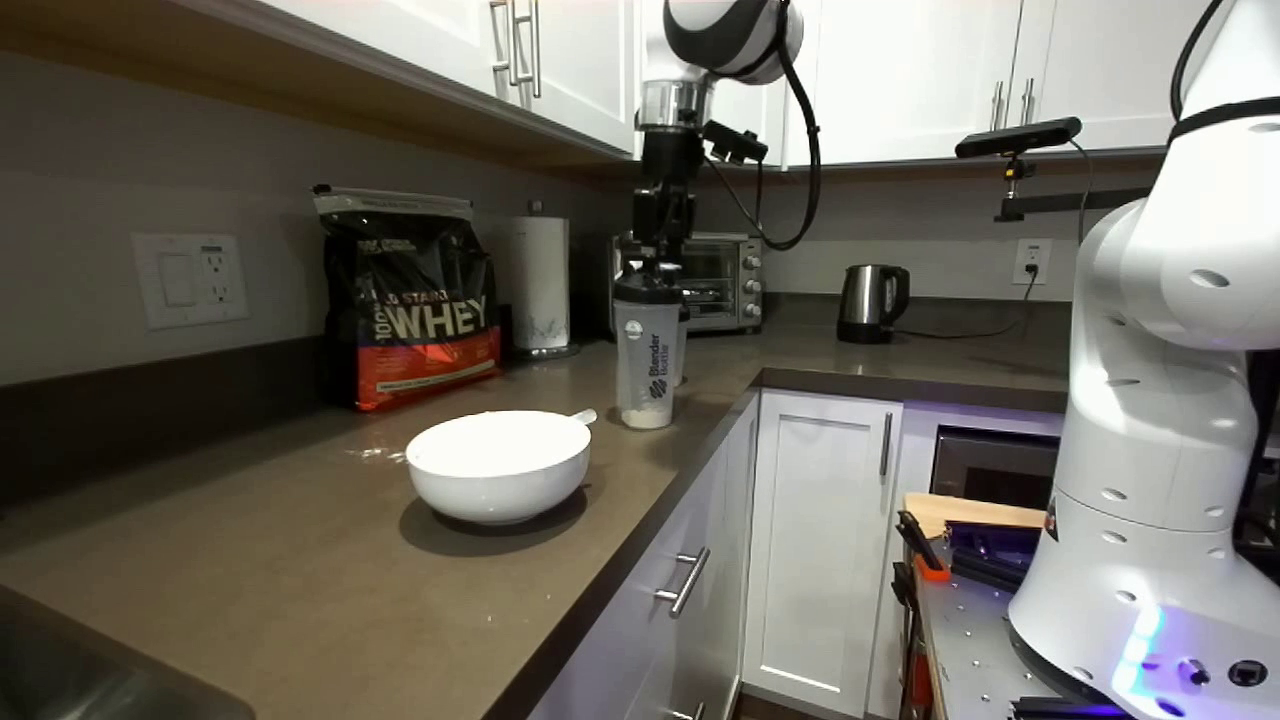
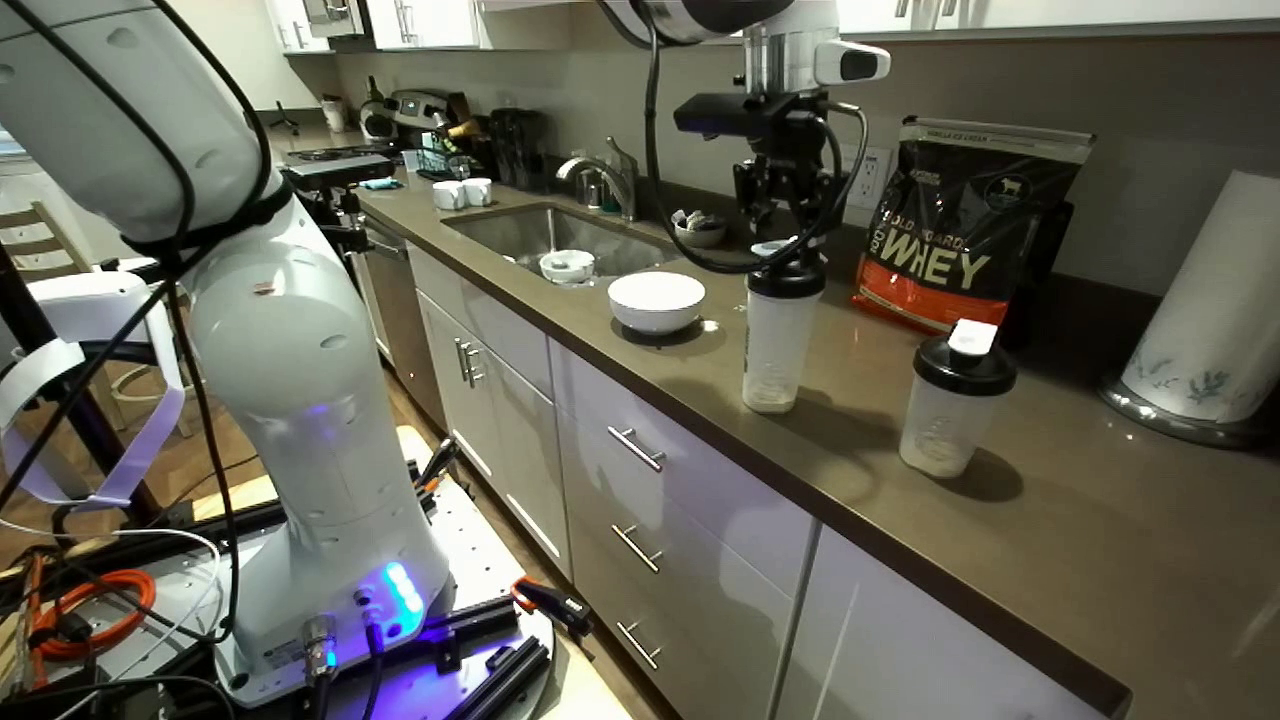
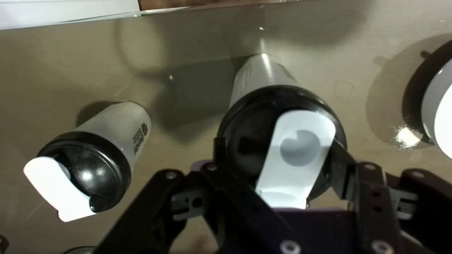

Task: Remove the lid from the tall shaker and put it on the table.

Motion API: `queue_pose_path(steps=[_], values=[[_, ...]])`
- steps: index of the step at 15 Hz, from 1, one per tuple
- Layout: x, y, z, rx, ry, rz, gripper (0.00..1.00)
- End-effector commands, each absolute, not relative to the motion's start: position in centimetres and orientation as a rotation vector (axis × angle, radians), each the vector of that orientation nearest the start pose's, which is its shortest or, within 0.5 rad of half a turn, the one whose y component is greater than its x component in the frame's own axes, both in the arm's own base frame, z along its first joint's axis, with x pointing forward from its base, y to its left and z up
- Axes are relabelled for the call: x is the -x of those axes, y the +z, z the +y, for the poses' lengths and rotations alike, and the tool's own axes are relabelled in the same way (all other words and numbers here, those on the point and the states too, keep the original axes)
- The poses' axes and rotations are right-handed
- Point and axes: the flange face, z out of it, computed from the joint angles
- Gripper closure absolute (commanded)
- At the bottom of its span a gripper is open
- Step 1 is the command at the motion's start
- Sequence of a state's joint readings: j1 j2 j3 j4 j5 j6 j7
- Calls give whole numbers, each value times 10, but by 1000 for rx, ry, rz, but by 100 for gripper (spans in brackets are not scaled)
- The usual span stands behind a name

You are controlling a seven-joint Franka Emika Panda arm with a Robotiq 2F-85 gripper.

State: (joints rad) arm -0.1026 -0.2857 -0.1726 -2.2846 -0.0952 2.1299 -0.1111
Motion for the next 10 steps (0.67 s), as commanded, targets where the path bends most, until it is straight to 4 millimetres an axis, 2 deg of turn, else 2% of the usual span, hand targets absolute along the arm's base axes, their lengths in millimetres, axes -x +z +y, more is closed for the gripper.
queue_pose_path(steps=[1, 5, 7, 8, 10], values=[[-454, 486, -137, 3218, -183, 191, 45], [-453, 488, -136, 3219, -185, 188, 58], [-452, 488, -135, 3218, -184, 189, 51], [-452, 488, -135, 3217, -183, 189, 55], [-451, 488, -135, 3217, -181, 189, 78]])
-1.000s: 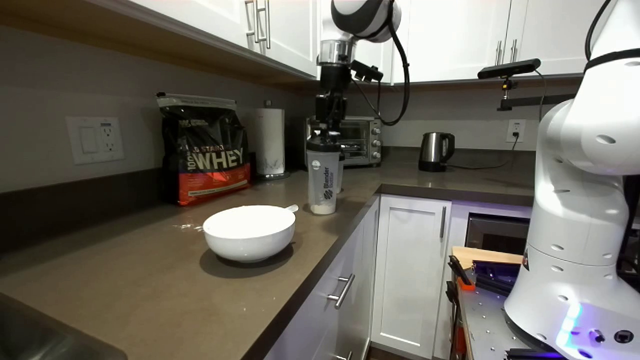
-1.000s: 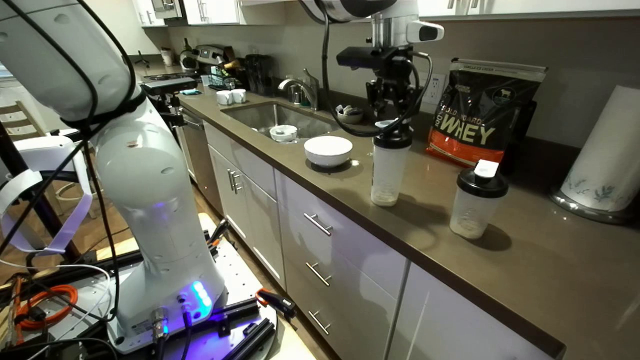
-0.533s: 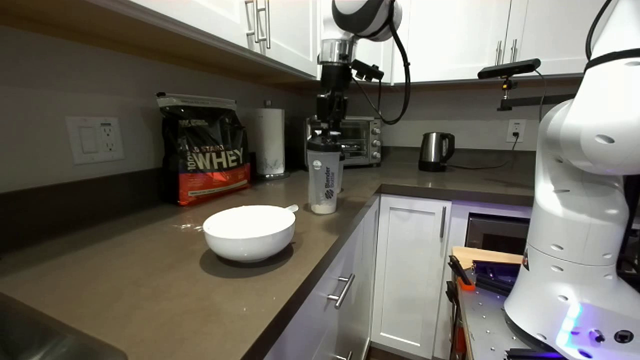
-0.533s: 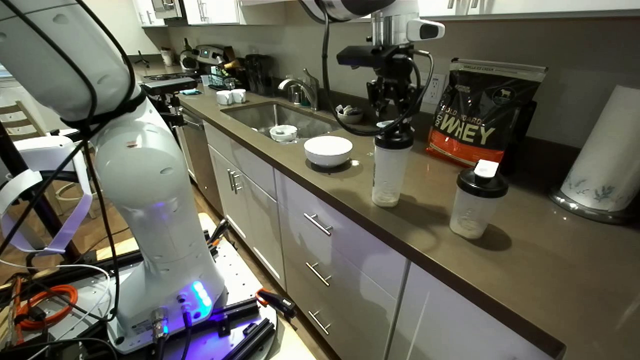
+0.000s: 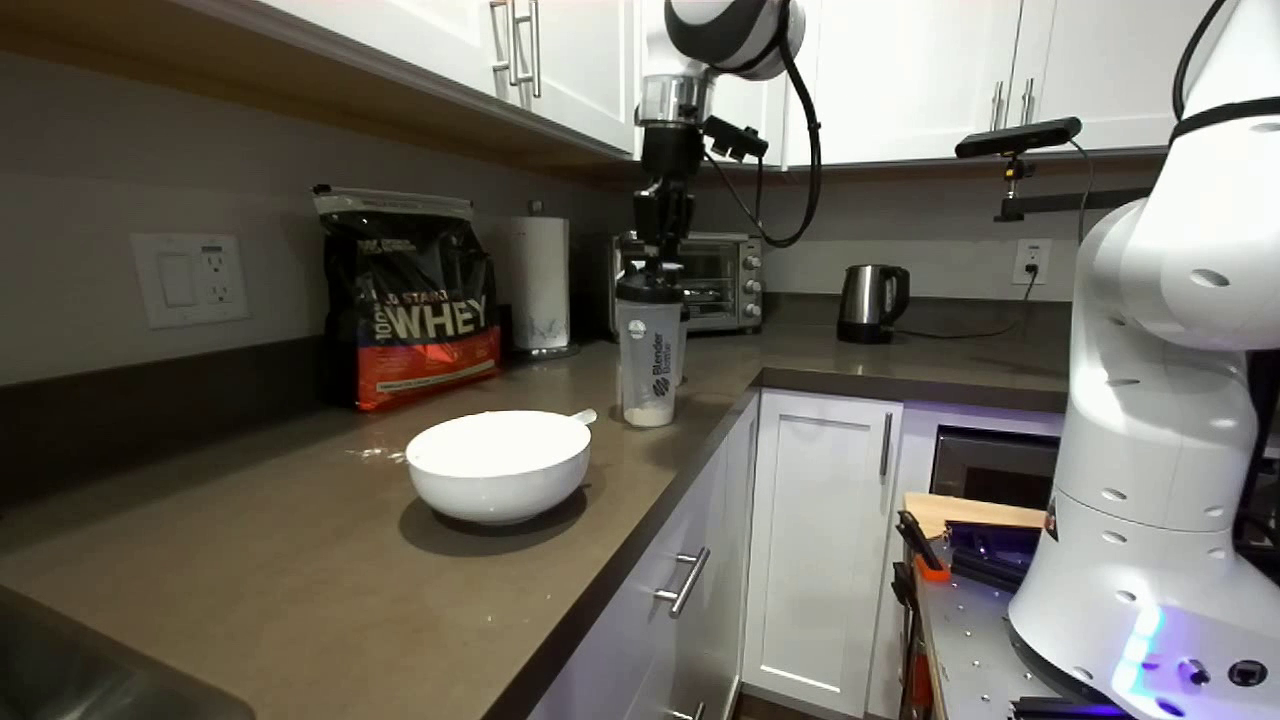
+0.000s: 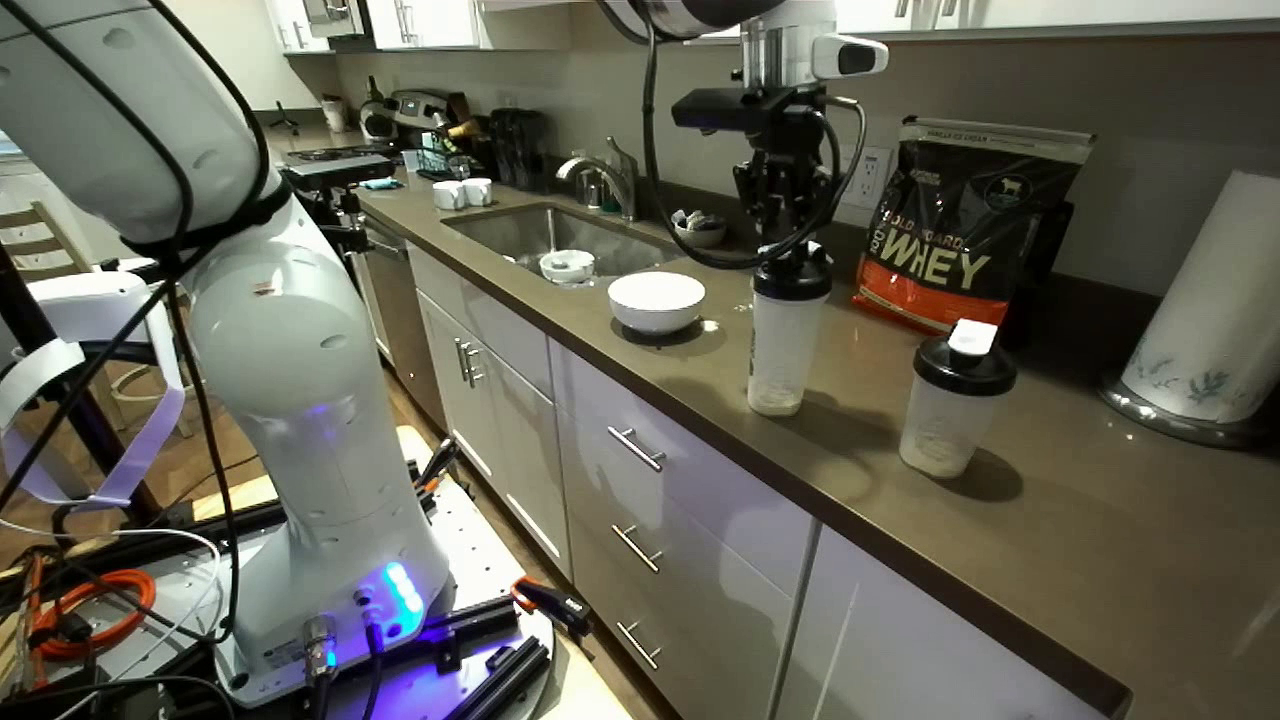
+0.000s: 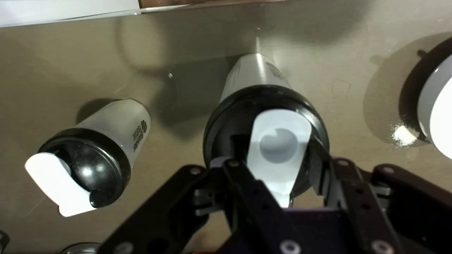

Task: Remove the lid from the tall shaker and put it on the table.

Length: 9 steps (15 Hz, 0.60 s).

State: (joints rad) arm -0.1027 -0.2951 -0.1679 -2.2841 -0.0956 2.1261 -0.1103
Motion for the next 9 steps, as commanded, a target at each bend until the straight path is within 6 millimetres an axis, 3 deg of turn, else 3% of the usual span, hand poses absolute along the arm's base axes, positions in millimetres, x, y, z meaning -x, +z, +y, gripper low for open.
queue_pose_path(steps=[1, 9], values=[[-451, 489, -135, 3216, -180, 190, 85], [-449, 492, -133, 3220, -164, 186, 87]])
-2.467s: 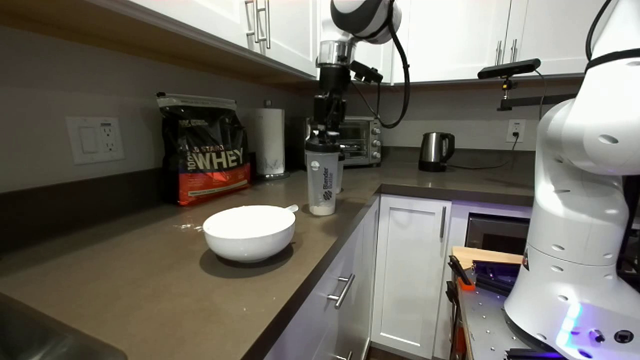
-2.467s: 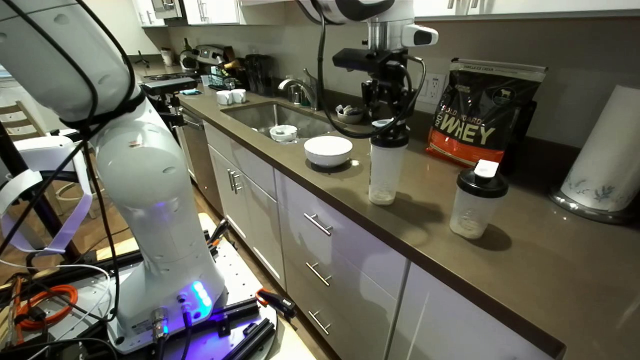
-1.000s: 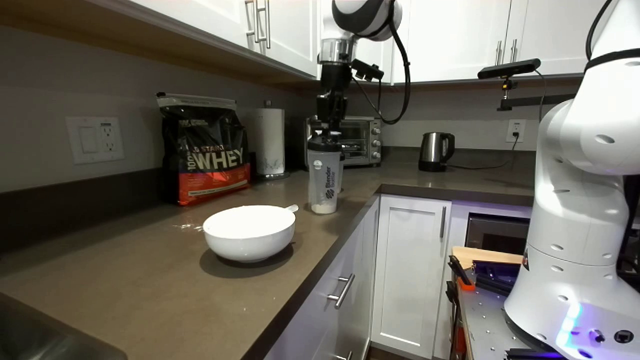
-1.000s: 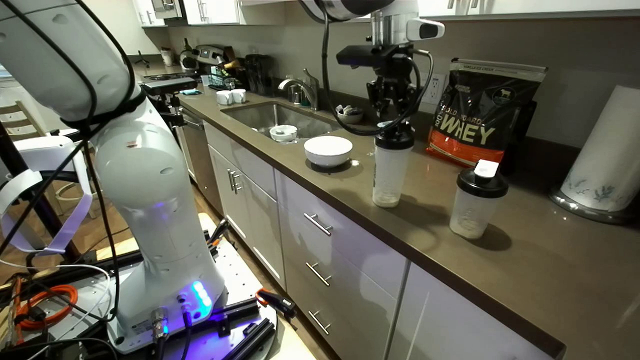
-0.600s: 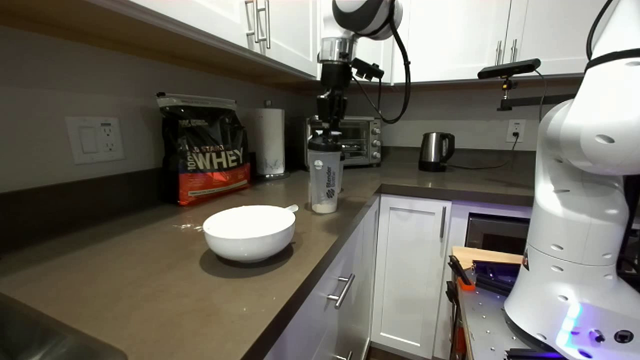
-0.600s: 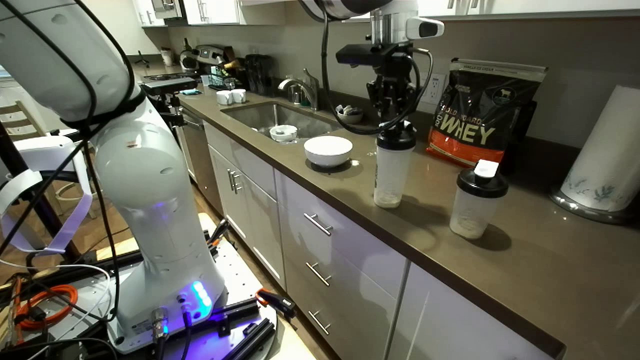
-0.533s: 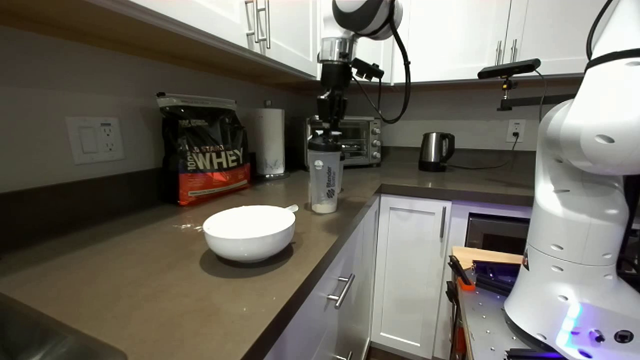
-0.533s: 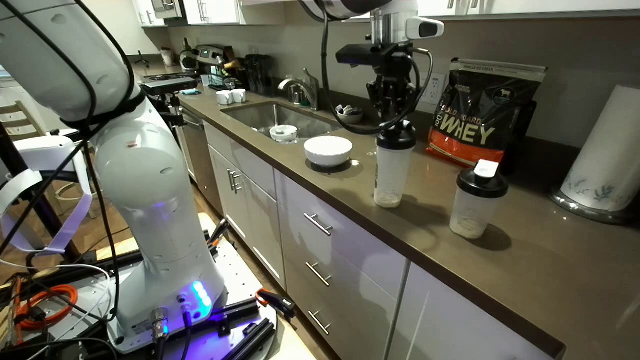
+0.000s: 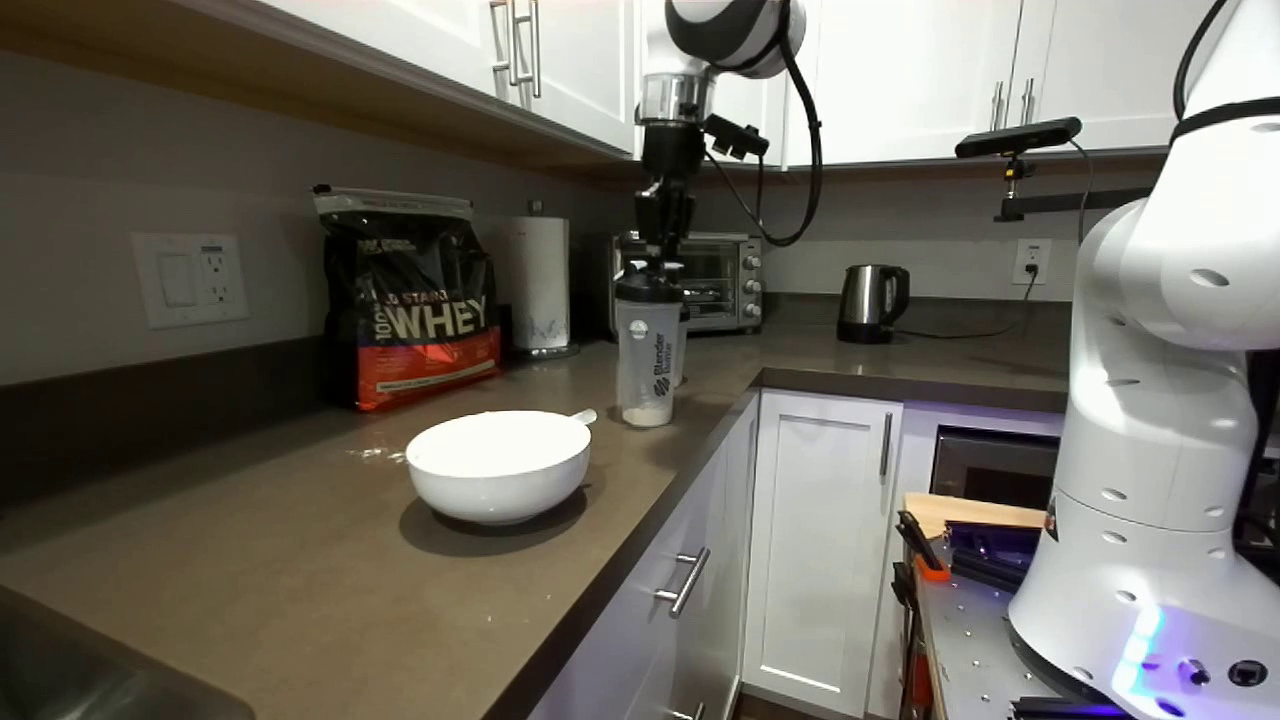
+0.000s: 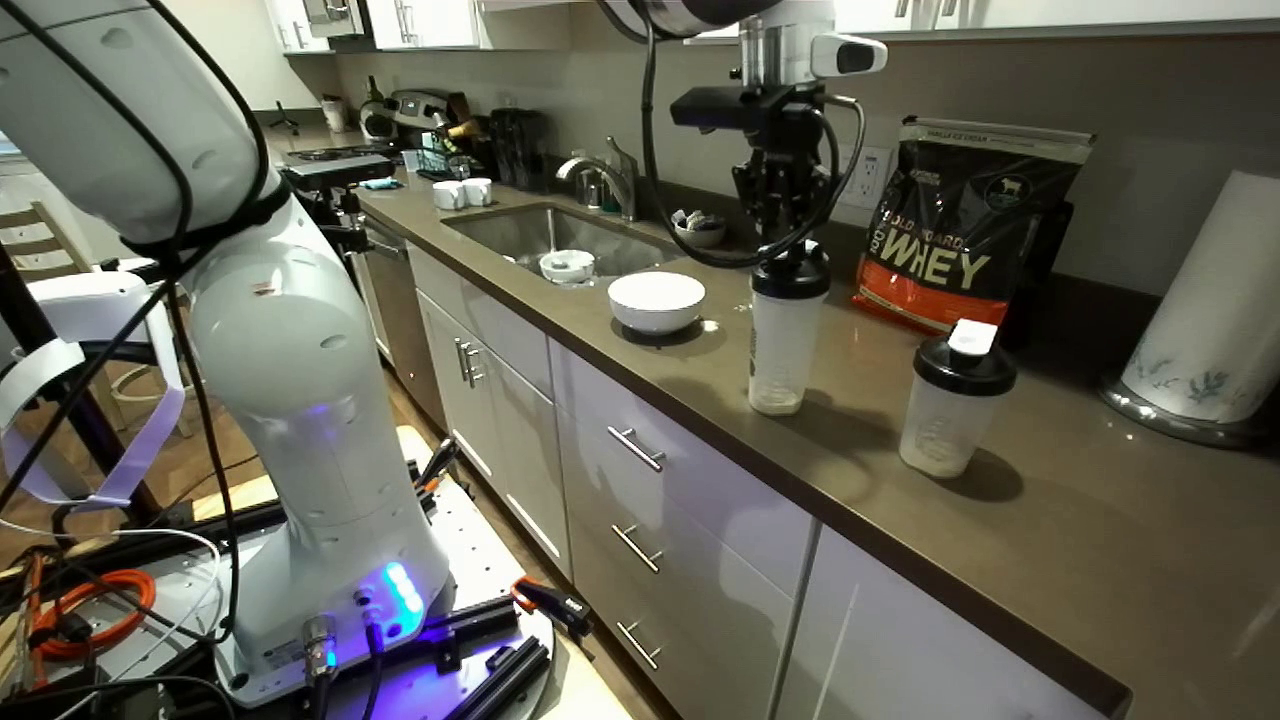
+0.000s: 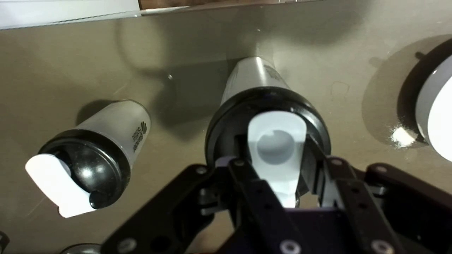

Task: Remove the lid from the tall shaker and put it on the table.

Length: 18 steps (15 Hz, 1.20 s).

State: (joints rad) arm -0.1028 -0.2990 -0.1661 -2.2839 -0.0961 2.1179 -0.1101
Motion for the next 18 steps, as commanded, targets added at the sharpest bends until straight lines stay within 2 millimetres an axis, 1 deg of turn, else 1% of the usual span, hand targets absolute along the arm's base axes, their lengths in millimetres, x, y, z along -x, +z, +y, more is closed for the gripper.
queue_pose_path(steps=[1, 10, 18], values=[[-448, 492, -132, 3220, -161, 185, 87], [-444, 498, -130, 3212, -138, 178, 87], [-449, 496, -130, 3195, -172, 183, 87]])
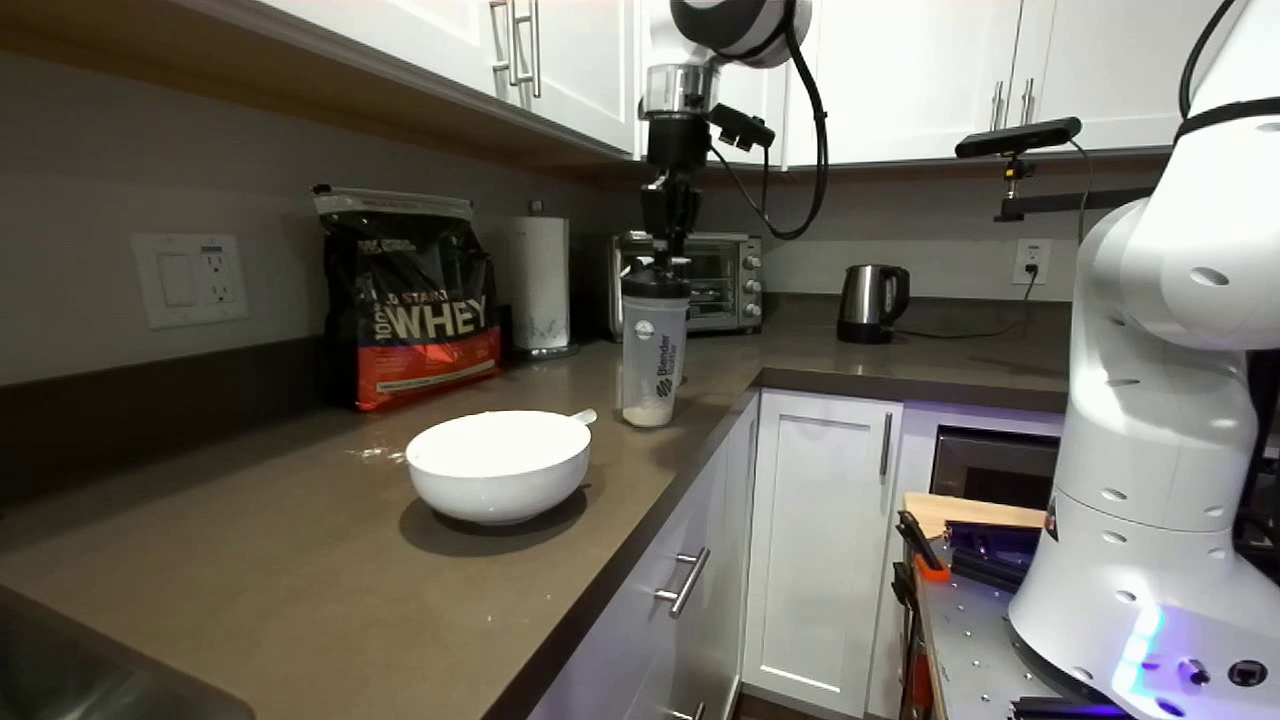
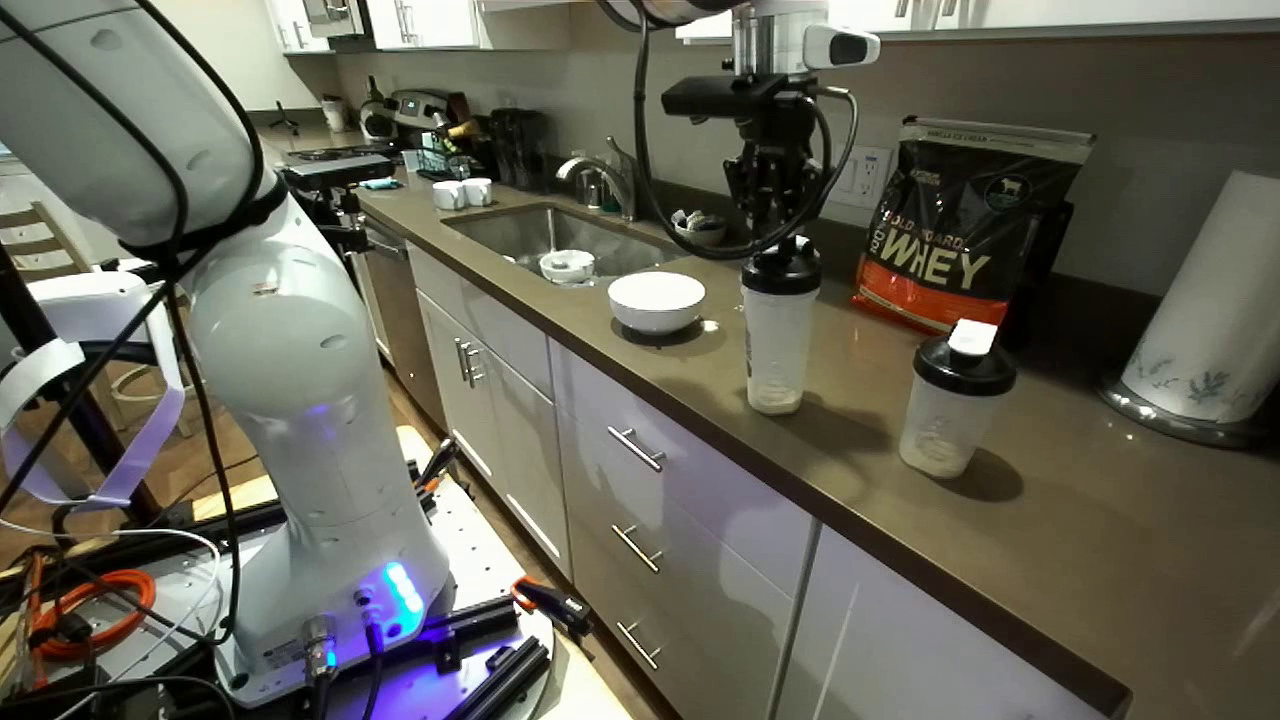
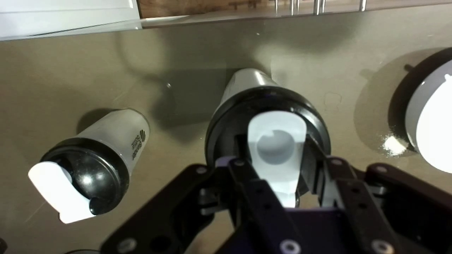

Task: Remove the lid from the tall shaker and put it on the table.

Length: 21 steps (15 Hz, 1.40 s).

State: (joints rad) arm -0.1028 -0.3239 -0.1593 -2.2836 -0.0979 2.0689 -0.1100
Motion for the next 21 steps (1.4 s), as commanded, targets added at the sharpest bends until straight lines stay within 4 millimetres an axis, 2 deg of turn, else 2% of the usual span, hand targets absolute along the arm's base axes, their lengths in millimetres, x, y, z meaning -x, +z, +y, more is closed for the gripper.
queue_pose_path(steps=[1, 11, 16, 21], values=[[-450, 496, -129, 3195, -176, 182, 87], [-459, 508, -125, 3198, -230, 173, 87], [-462, 520, -121, 3200, -265, 161, 87], [-467, 524, -109, 3188, -284, 136, 87]])
